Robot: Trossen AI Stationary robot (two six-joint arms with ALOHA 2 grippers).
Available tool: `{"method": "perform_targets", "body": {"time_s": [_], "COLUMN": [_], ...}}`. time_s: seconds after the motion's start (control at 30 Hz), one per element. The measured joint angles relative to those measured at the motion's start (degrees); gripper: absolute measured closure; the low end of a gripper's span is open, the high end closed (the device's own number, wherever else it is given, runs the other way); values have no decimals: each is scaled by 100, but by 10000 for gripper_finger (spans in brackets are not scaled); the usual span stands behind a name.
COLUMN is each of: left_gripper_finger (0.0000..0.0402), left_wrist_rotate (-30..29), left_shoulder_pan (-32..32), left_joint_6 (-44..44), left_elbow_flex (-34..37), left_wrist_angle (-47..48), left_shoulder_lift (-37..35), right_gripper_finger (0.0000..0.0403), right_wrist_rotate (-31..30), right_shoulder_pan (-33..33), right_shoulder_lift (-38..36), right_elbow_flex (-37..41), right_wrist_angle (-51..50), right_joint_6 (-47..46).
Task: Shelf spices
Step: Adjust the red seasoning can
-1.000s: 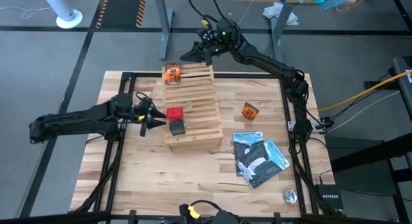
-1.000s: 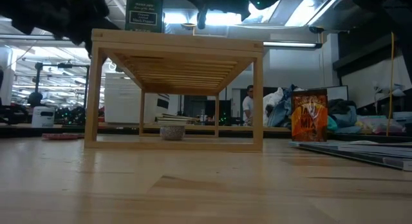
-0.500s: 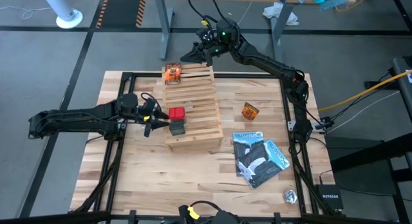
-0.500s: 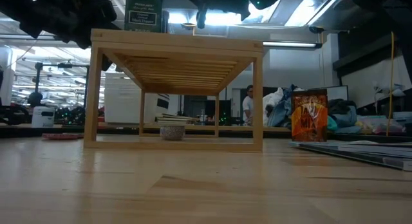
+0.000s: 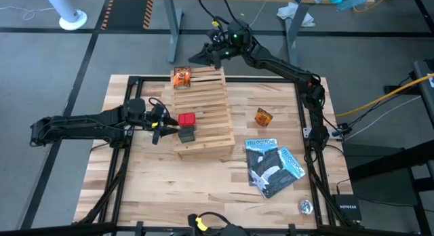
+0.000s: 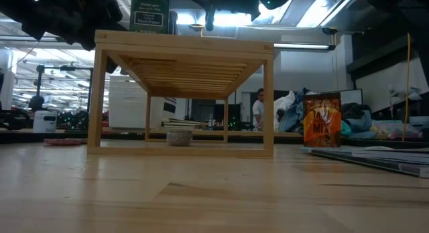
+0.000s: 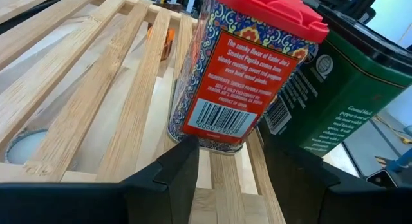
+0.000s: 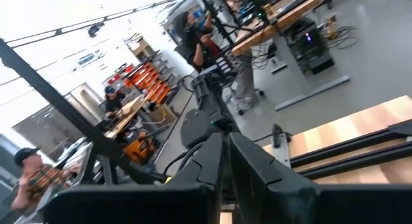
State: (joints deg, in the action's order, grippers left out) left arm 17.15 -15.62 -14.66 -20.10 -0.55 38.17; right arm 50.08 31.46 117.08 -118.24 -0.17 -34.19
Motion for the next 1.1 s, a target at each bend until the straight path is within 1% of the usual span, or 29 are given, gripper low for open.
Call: {"method": "perform_targets", "body": {"time_s": [0.17, 0.4, 0.7, 0.9, 1.1], "left_gripper_finger": [231, 231, 231, 231, 231], "left_wrist_rotate": [-2, -48, -134, -733, -890], "left_shoulder_pan": [0, 0, 0, -2, -1], "left_joint_6": [20, 173, 280, 365, 460], "left_elbow_flex": [2, 2, 2, 2, 2], "left_wrist_angle": [-137, -252, -263, -217, -163], "left_shoulder_lift": [2, -2, -2, -2, 7], "right_gripper_finger": [370, 370, 370, 370, 370], "right_wrist_rotate": [-411, -833, -863, -869, -873], "right_shoulder_pan": [0, 0, 0, 0, 0], "right_shoulder_lift": [0, 0, 0, 0, 0], "right_elbow_flex": [2, 2, 2, 2, 2], "right_wrist_angle": [-12, -17, -19, -21, -21], "right_joint_6": [1, 1, 1, 1, 1]}}
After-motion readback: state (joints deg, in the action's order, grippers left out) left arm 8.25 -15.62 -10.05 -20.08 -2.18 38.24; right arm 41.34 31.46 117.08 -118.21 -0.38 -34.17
